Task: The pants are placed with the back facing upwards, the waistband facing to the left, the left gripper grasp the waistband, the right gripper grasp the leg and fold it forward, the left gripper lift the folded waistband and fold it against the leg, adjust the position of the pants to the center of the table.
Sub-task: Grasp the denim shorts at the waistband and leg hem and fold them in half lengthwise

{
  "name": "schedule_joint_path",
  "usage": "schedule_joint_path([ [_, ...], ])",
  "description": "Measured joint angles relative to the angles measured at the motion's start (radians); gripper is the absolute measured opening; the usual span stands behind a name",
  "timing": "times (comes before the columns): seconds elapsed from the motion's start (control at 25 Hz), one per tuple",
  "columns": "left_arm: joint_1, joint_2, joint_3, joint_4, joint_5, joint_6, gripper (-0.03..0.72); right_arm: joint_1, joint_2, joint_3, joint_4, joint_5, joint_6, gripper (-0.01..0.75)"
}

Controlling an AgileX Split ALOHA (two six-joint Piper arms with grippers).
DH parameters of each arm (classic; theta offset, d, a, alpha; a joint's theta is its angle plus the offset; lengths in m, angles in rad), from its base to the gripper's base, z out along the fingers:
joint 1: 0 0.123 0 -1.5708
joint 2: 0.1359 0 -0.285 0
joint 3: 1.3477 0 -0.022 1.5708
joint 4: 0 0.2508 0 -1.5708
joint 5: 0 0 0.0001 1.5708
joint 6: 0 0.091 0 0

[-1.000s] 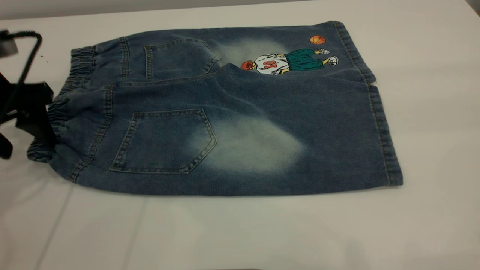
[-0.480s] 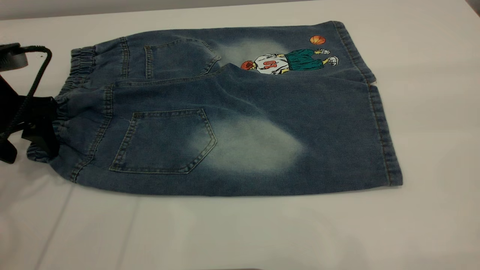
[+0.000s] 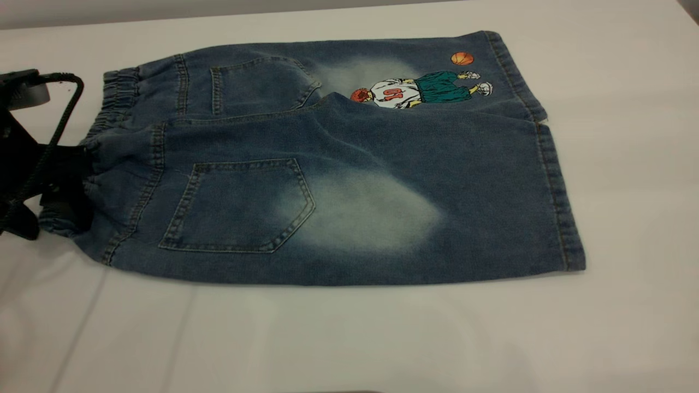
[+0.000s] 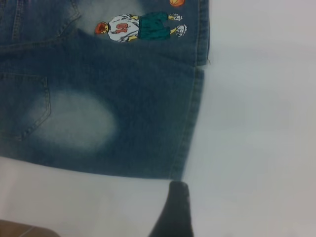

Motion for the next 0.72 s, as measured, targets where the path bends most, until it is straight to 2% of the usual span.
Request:
schedule_joint_path([
  [0.2, -0.001, 0.001, -0.002, -0.001, -0.046, -0.001, 0.113, 0.0, 0.0, 0.0, 0.0, 0.001, -0.023, 0.591],
  [0.24, -0.002, 0.0, -0.002, -0.001, -0.048, -0.001, 0.087, 0.0, 0.002, -0.003, 0.0, 0.004, -0.034, 0.589],
  [0.44, -0.033, -0.011, -0.016, 0.011, -0.017, -0.002, 0.077, 0.0, 0.101, -0.064, 0.0, 0.037, -0.072, 0.586],
  [0.6, -0.068, -0.031, -0.075, 0.013, 0.111, -0.002, 0.076, 0.005, 0.249, -0.09, 0.022, 0.044, -0.134, 0.584],
  [0.72, -0.072, -0.034, -0.14, 0.013, 0.221, -0.002, 0.076, 0.071, 0.374, -0.09, 0.026, 0.044, -0.203, 0.584],
])
